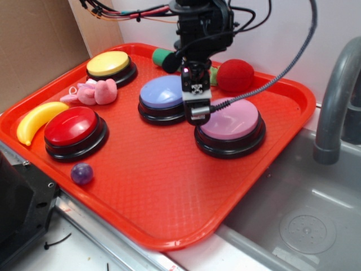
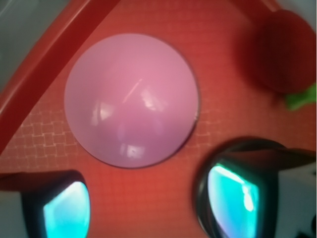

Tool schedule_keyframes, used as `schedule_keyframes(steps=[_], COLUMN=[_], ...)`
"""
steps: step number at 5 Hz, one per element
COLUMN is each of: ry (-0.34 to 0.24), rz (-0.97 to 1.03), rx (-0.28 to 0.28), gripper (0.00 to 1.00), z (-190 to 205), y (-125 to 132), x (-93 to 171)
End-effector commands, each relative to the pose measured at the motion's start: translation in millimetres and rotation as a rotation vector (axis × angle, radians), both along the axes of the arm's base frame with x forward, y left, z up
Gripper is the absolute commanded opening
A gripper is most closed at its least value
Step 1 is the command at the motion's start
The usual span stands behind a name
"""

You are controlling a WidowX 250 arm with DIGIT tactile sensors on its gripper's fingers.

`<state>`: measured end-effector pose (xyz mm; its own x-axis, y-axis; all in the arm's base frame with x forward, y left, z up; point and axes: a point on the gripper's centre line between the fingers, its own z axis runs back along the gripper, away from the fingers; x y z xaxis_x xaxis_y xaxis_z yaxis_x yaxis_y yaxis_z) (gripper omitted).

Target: Push the pink button.

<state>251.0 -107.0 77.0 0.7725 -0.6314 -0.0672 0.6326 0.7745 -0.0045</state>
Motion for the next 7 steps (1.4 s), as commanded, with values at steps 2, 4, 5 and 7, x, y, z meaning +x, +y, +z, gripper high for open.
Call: schedule_keyframes(steps=[2,4,5,7], ry=[-0.141,-0.167,-0.189,-0.210], rz=[0.056,0.088,0.097,0.132], rx=[-0.080,-0.096,-0.098,-0.112], gripper=[1.00,1.00,1.00,1.00], z=[47.5,66.6,75.9,92.8], y=[-2.7,-6.6,-7.5,-2.3], x=[-30.1,-36.5,-41.3,-41.7])
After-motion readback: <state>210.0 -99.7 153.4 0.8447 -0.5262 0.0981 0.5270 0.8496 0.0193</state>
